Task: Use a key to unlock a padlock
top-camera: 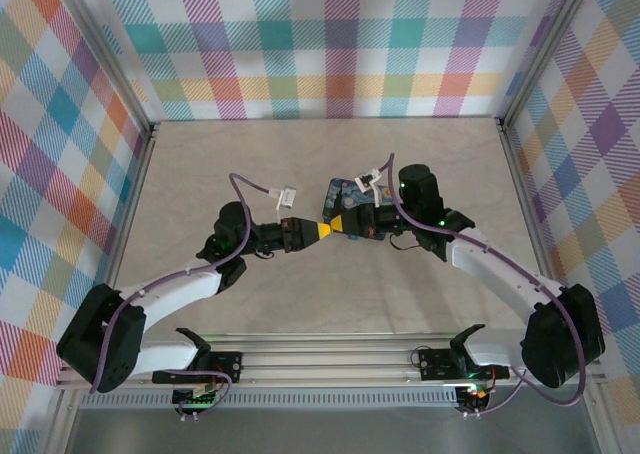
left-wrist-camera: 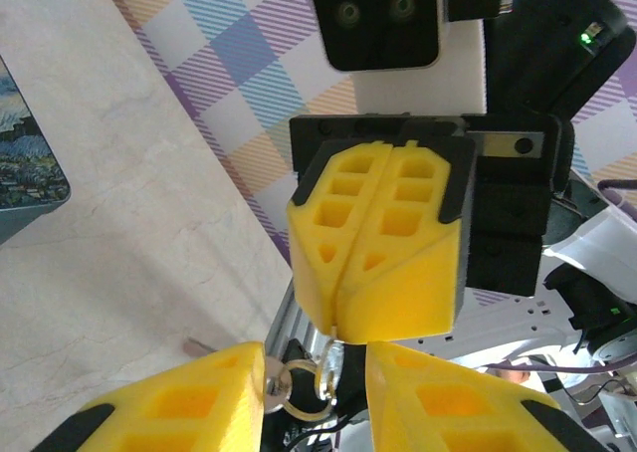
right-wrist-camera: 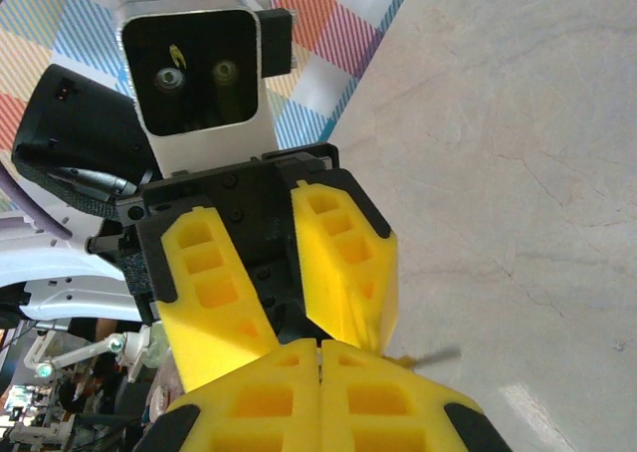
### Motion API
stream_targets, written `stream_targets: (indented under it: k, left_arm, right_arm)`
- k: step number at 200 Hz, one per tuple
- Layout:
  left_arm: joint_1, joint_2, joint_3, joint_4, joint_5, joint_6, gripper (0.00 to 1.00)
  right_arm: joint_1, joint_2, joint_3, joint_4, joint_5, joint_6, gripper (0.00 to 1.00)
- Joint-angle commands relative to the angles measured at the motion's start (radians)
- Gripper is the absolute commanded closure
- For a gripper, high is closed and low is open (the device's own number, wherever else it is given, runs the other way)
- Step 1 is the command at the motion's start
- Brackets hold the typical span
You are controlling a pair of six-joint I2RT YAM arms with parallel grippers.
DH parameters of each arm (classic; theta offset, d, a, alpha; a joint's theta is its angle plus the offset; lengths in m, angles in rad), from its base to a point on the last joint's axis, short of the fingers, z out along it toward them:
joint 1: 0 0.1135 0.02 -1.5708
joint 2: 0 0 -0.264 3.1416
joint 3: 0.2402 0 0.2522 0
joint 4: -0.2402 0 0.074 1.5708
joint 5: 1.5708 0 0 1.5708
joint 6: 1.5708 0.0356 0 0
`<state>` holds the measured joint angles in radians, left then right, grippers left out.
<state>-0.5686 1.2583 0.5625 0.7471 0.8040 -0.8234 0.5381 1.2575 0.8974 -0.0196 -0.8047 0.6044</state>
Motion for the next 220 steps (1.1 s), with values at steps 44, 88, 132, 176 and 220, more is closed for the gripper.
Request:
stream_targets:
  k: [44,88,132,176,220]
  left_arm:
    - [-0.008,0.02,0.008,0.067,0.037,-0.008,0.72]
    - [-0.01,0.027,0.008,0.065,0.041,-0.005,0.85]
    - [-0.01,0.015,0.001,0.077,0.043,0.017,1.0]
    - [-0.01,-0.071,-0.017,-0.08,-0.02,0.136,1.0]
    - [-0.01,-0.124,-0.038,-0.239,-0.115,0.23,1.0]
  right_arm:
    - [0.007,-0.023,0.012,0.014,-0.017,-0.022,1.0]
    - [0.006,-0.025,0.014,0.018,-0.02,-0.015,1.0]
    - [0.011,-0.015,0.007,0.019,-0.034,-0.019,1.0]
    - [0.011,-0.011,0.028,-0.018,-0.001,-0.014,0.76]
    - [0.01,0.011,0.079,-0.114,0.08,0.004,0.47]
